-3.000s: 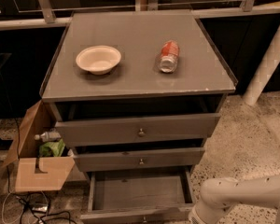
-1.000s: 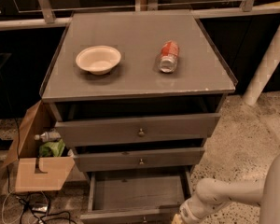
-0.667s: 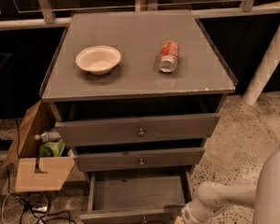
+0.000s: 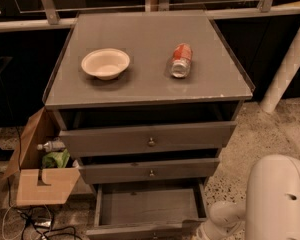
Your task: Close bottom drawer
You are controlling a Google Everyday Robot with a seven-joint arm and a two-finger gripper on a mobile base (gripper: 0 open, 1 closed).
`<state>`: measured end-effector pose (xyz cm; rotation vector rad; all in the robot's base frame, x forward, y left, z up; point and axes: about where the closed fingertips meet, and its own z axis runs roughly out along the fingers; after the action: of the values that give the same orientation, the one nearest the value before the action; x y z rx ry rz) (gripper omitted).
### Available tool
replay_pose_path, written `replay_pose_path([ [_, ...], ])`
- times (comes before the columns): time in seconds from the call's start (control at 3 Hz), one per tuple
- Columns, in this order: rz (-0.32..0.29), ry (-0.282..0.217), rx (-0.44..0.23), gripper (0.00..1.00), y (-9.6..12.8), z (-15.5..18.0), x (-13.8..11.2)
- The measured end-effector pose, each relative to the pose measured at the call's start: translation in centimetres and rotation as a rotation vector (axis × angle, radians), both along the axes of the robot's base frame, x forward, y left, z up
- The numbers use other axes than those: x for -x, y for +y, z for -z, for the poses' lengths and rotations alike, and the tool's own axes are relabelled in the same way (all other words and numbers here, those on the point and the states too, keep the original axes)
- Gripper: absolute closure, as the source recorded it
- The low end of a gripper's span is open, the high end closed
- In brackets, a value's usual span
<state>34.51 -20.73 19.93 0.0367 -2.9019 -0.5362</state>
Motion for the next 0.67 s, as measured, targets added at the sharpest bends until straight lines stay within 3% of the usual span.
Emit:
replay_pose_path([
  [0.67, 0.008, 0.042, -0.012, 1.0, 0.42, 1.1, 0.66],
])
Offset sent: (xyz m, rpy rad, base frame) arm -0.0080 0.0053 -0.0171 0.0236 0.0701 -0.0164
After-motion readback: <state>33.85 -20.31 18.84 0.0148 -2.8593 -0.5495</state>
